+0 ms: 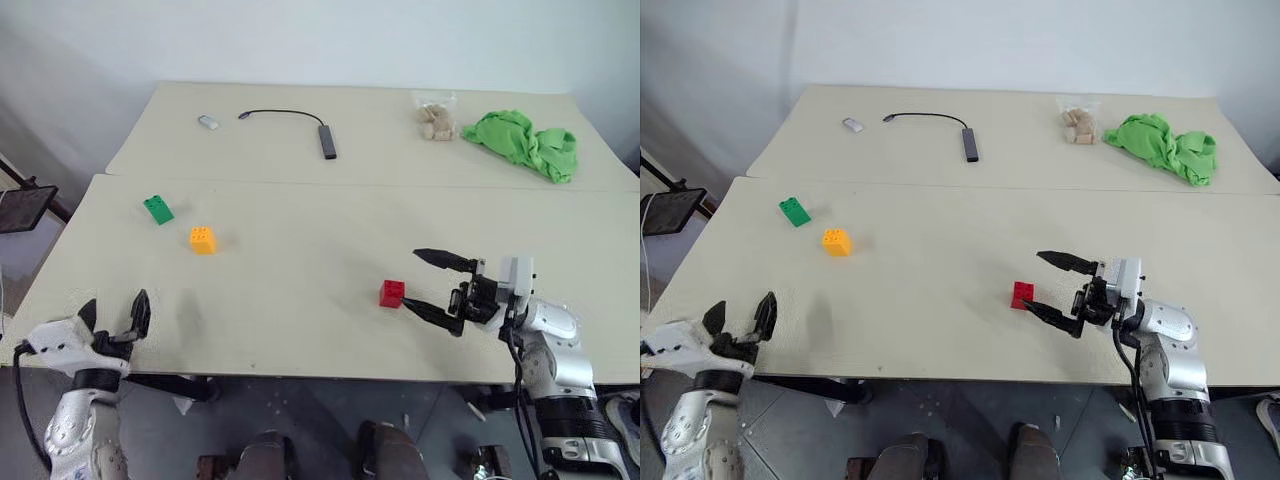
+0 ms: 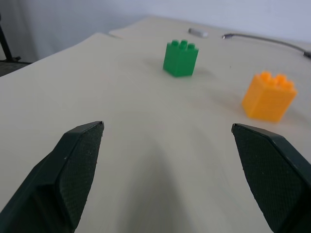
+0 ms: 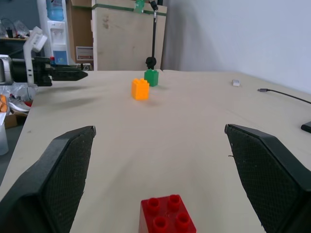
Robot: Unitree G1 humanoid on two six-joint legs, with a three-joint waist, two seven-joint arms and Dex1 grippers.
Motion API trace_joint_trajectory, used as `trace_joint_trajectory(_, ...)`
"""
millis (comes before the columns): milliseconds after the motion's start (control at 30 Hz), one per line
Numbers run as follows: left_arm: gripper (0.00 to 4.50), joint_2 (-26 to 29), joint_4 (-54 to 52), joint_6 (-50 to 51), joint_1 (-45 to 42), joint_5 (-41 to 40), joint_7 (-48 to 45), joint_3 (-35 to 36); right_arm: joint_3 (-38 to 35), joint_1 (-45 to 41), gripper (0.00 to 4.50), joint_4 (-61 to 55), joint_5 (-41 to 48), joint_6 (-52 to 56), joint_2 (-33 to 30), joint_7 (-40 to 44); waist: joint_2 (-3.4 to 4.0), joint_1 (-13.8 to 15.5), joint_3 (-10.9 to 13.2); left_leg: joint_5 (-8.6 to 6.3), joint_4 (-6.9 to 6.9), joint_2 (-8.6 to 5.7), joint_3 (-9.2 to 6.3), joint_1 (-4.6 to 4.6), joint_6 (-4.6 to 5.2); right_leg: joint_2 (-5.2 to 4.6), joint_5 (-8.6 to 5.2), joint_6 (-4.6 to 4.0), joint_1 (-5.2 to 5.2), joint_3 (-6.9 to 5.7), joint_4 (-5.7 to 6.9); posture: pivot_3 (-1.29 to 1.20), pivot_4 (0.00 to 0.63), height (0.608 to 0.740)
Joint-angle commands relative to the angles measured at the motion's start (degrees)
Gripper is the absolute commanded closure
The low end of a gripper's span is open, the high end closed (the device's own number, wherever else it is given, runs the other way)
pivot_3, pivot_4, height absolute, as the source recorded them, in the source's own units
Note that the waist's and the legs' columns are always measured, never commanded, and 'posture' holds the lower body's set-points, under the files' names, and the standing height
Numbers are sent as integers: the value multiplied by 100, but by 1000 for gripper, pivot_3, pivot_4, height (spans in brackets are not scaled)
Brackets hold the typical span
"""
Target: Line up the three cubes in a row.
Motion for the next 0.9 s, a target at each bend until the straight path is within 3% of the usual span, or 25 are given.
trace_joint_trajectory(33,0,299,252,333,-727,465,657,-160,41,-16,32,-232,-12,11,-44,-39,-3,0,-2,0,1,0,1,0,0,0,0,0,0,-2,3,0,150,740)
trace_joint_trajectory(267,0,972,2225,493,-2951,1031,1273,-459,150,31,32,-446,-17,175,-47,-220,-7,-13,-2,4,-3,-3,14,-5,-5,5,1,1,-3,-10,2,0,150,740)
trace_joint_trajectory(400,0,1012,3250,485,-4049,1327,1770,-681,205,142,32,-744,36,349,-68,-316,-13,-14,1,3,-9,-5,15,-3,-5,4,3,7,-3,-10,1,0,150,740)
trace_joint_trajectory(900,0,906,5167,180,-5304,1630,2610,-1009,313,217,32,-1271,86,721,-26,-651,-23,-20,7,4,-10,-5,15,-5,-6,7,5,10,-3,-10,-3,0,150,740)
